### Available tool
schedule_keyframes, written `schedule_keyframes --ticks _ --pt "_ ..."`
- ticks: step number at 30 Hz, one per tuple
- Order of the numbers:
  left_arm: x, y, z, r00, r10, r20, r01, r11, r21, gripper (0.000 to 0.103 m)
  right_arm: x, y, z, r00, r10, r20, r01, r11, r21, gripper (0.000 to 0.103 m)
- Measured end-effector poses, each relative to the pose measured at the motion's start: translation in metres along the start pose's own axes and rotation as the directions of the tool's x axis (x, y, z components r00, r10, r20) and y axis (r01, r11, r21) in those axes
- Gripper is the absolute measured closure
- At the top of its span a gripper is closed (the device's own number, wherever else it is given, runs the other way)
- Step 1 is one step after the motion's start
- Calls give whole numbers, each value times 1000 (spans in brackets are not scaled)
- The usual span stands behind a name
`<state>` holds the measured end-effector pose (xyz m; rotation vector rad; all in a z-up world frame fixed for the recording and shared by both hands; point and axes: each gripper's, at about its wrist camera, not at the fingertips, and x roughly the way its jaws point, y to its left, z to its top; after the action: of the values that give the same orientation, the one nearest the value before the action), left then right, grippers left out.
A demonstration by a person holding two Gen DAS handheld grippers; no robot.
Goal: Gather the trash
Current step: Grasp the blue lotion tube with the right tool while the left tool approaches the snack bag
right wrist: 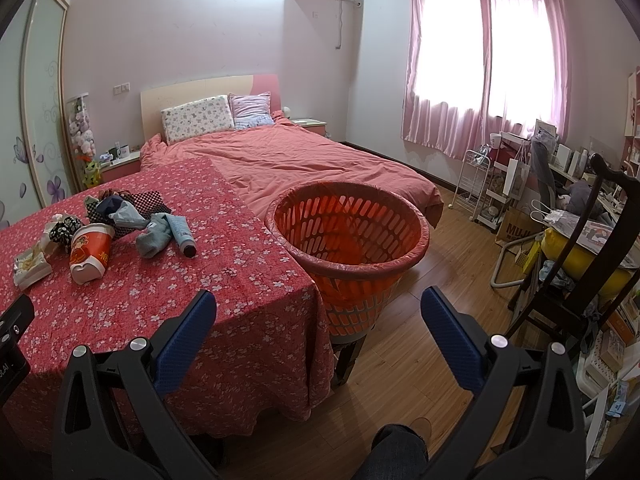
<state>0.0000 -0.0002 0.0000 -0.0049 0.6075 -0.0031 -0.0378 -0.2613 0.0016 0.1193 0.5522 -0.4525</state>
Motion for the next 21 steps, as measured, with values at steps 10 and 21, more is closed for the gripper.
schedule_keyframes --ticks 10,21 --pt "6 -2 -1 1000 2 -10 -2 1000 -4 4 5 2 -2 999 38 -15 -38 999 -2 2" --pt "39 28 3 996 4 -87 -10 998 -67 4 38 20 7 986 131 -104 -132 991 -6 2"
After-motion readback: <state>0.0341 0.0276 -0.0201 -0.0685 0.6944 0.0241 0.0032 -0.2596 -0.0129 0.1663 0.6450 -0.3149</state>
